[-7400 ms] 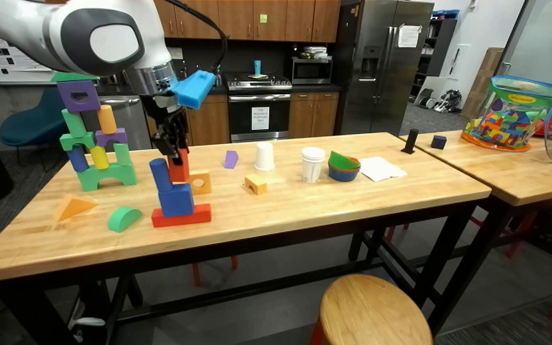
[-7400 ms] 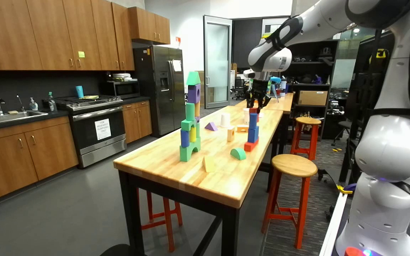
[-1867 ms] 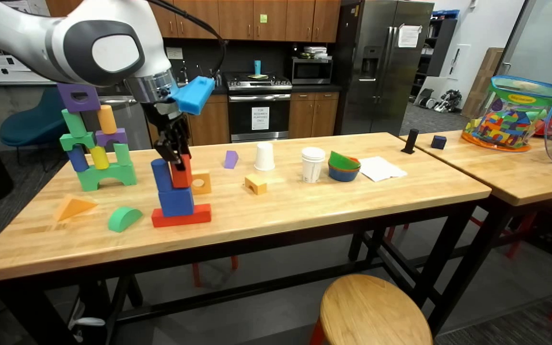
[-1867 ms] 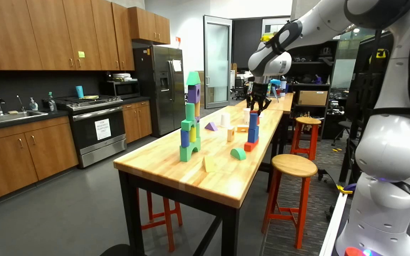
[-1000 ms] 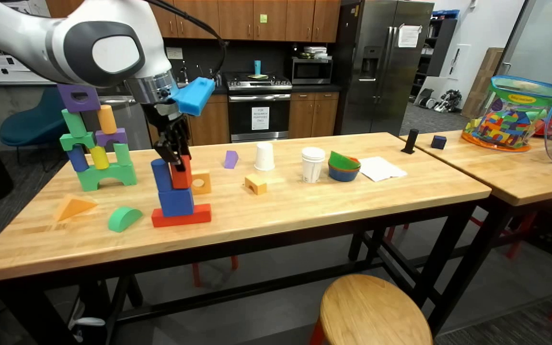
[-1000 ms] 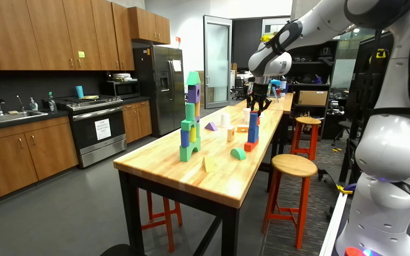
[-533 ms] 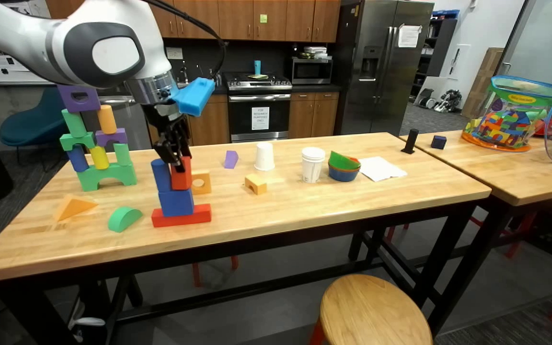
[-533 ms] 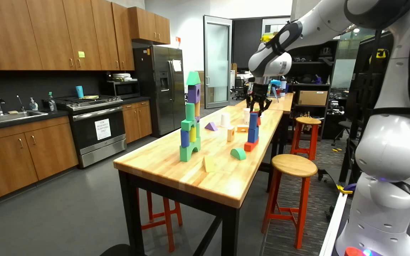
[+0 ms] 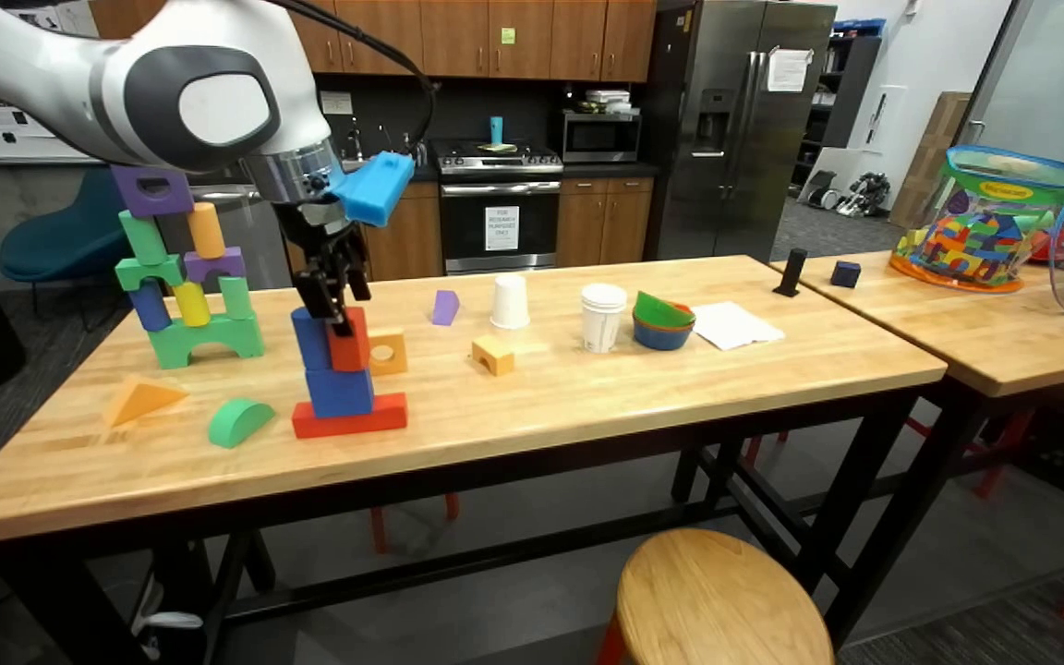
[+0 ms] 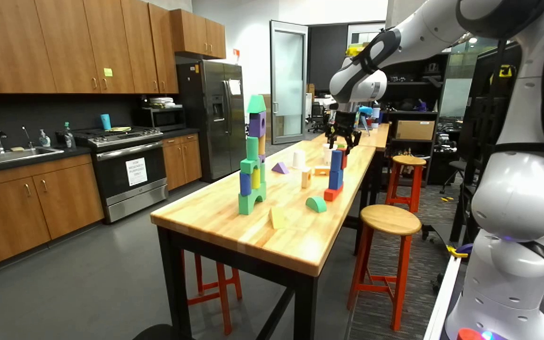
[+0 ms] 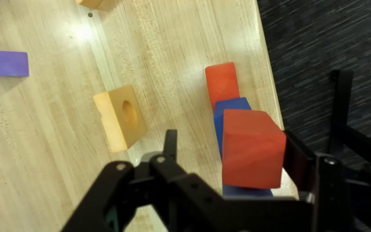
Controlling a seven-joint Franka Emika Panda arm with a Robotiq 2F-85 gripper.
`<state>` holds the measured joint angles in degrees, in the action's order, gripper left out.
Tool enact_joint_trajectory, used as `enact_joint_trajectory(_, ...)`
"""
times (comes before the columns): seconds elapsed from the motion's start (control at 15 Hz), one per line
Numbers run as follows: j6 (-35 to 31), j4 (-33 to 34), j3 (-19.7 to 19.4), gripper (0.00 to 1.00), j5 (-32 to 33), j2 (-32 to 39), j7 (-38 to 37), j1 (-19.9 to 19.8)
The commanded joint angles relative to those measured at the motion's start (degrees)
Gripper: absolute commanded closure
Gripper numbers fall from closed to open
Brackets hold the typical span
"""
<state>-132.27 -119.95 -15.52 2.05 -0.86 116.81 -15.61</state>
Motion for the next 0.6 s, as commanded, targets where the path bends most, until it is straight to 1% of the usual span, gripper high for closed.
enact_joint_trajectory(0.0, 0.1, 0.1, -0.1, 0.20, 0.0, 0.0, 0.0, 0.1)
enact_joint_trajectory(0.33, 0.1, 0.1, -0.1, 0.20, 0.0, 0.0, 0.0, 0.1)
enact_joint_trajectory(0.4, 0.1, 0.1, -0.1, 0.05, 0.0, 0.0, 0.0, 0.1)
enact_joint_trajectory(0.53, 0.7, 0.4, -0.1, 0.01, 0.4, 0.1, -0.8, 0.1)
